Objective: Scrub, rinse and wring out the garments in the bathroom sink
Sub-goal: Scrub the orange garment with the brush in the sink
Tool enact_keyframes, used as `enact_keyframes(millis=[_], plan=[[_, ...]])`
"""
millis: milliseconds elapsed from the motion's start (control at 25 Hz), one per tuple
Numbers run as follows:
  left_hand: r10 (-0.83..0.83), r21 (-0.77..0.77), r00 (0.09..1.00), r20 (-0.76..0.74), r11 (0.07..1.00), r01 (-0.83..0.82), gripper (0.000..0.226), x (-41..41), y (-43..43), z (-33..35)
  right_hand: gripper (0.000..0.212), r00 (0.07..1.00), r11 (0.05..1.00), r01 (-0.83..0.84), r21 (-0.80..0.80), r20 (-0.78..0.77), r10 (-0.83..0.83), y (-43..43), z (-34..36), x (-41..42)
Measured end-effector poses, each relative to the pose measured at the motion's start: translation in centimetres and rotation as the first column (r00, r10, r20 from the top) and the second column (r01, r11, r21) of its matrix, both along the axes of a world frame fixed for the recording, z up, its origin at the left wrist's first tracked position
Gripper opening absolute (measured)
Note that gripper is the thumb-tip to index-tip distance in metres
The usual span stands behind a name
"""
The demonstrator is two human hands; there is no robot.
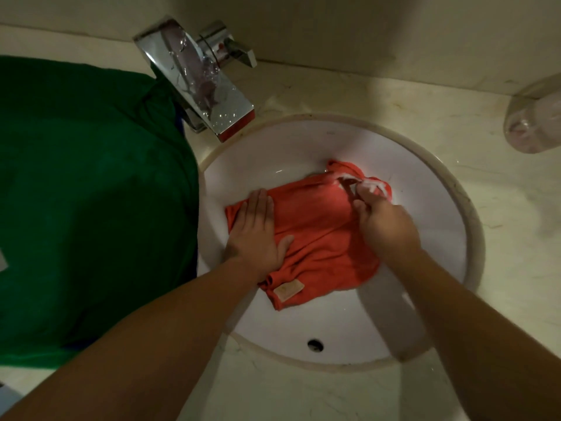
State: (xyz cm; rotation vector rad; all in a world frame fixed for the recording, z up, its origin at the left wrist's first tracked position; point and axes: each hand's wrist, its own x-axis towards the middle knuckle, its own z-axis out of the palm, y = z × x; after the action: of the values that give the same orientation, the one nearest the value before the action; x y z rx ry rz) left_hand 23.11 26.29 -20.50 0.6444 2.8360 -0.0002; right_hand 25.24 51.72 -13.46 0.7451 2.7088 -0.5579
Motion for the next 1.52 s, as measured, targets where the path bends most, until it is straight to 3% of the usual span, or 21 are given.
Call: enact_keyframes(millis=[120,200,240,320,360,400,440,520,600,640,720,800,920,1000,1200,1320,1440,1520], plan=[[0.006,-0.015,1.000,-0.009,1.000,-0.006,0.095,0.0,0.1,0.1,0.040,0.941,0.934,-0.325,-0.151,-0.154,0.302,-6.6,-0.2,1.1],[-0.005,-0.040,1.000,0.021,0.999,0.006,0.096,-0.1,0.3,0.1,0.040,0.905,0.880,-0.425,-0.212,-0.129,0.406,-7.7,-0.5,2.1],[-0.005,-0.027,1.000,0.025,1.000,0.005,0.096,-0.1,0.3,0.1,0.039,0.923,0.906,-0.383,-0.179,-0.110,0.369,-6.1,-0.9,2.1],[-0.001,-0.021,1.000,0.005,1.000,0.001,0.093,0.0,0.1,0.2,0.039,0.998,0.991,-0.059,-0.121,-0.025,0.056,-1.7,-1.2,1.4],[-0.002,-0.018,1.000,-0.005,1.000,0.002,0.092,0.0,0.1,0.3,0.040,0.995,0.991,0.099,-0.094,0.014,-0.098,-0.6,-0.9,1.3],[0.000,-0.011,1.000,-0.004,1.000,0.000,0.092,0.0,0.0,0.3,0.041,0.988,0.985,0.155,-0.076,0.019,-0.154,-0.7,-0.8,1.2],[0.001,-0.009,1.000,0.002,1.000,0.000,0.093,-0.1,0.0,0.3,0.040,0.995,0.991,0.095,-0.092,-0.034,-0.098,-2.2,-0.9,1.1],[-0.008,-0.026,1.000,0.024,1.000,0.008,0.095,0.0,-0.1,0.2,0.040,0.977,0.965,-0.189,-0.183,-0.130,0.167,-7.0,-0.8,1.4],[-0.009,-0.031,0.999,0.036,0.999,0.010,0.096,-0.1,0.1,0.3,0.041,0.928,0.904,-0.371,-0.215,-0.116,0.353,-8.4,0.0,2.9],[-0.003,-0.024,1.000,0.026,1.000,0.004,0.095,-0.1,0.1,0.3,0.041,0.929,0.913,-0.369,-0.172,-0.076,0.361,-6.7,0.1,3.1],[-0.003,-0.024,1.000,0.014,1.000,0.004,0.095,-0.1,-0.1,0.0,0.041,0.992,0.992,-0.119,-0.044,0.031,0.121,-1.8,-0.1,2.4],[-0.009,-0.021,1.000,0.019,1.000,0.009,0.094,-0.1,-0.1,-0.1,0.041,0.998,0.998,0.057,-0.001,0.032,-0.057,-0.2,0.0,2.5],[-0.008,-0.031,1.000,0.018,0.999,0.009,0.091,-0.2,0.0,-0.1,0.041,0.978,0.966,-0.174,-0.189,-0.146,0.148,-5.6,-0.6,3.7],[-0.023,-0.037,1.000,0.005,0.999,0.023,0.087,-0.4,0.0,-0.1,0.041,0.960,0.926,-0.281,-0.252,-0.088,0.267,-6.7,0.1,5.2],[-0.054,-0.092,0.997,-0.059,0.995,0.048,0.071,-4.0,-0.5,1.1,0.041,0.987,0.984,-0.158,-0.084,-0.054,0.154,0.2,2.2,6.6],[-0.105,0.058,0.989,-0.107,0.992,0.112,0.067,-2.7,2.4,2.3,0.045,0.969,0.970,-0.243,-0.008,0.036,0.243,-0.4,1.1,4.7],[-0.096,0.183,0.995,-0.007,0.978,0.096,0.070,2.0,4.5,2.3,0.045,0.985,0.984,-0.169,-0.049,0.020,0.170,-1.7,0.4,0.7],[-0.120,0.148,0.993,-0.001,0.982,0.119,0.070,2.1,3.5,1.3,0.044,0.978,0.974,-0.207,-0.087,-0.053,0.203,-2.9,0.5,0.4]])
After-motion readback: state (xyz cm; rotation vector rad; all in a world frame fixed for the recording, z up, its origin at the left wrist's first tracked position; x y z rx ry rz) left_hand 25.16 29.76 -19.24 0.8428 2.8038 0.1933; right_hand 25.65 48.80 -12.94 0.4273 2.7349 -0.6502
